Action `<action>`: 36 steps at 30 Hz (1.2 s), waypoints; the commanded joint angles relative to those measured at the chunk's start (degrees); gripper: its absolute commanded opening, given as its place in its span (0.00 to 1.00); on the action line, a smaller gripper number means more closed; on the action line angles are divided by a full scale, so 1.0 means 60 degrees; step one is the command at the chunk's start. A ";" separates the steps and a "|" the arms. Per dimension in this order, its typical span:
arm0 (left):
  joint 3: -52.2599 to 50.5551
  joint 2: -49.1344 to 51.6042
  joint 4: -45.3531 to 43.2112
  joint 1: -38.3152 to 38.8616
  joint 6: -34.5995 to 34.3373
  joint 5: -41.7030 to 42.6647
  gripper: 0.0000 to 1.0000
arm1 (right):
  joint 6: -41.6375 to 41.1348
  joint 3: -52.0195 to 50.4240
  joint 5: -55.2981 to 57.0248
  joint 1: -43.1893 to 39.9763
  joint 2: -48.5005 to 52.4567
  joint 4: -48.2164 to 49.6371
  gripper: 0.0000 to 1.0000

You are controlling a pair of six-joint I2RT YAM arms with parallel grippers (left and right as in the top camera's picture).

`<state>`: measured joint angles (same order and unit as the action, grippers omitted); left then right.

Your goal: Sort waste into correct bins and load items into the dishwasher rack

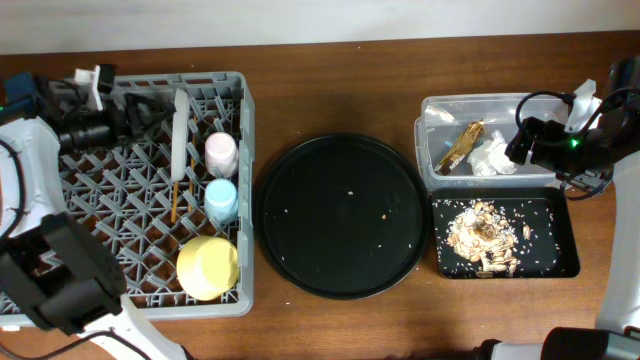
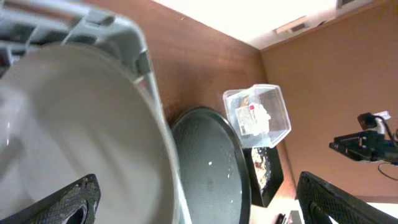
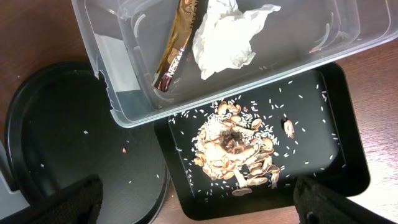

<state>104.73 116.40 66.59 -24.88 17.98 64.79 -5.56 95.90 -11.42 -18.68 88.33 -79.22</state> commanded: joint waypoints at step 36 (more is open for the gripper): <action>0.0437 -0.2779 0.0266 -0.0069 -0.5206 -0.8521 0.99 | 0.1501 -1.2371 0.0980 0.3741 -1.3500 1.2320 0.98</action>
<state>106.83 99.94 68.12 -25.15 -13.10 13.87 5.17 29.30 -1.98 5.10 12.29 -9.28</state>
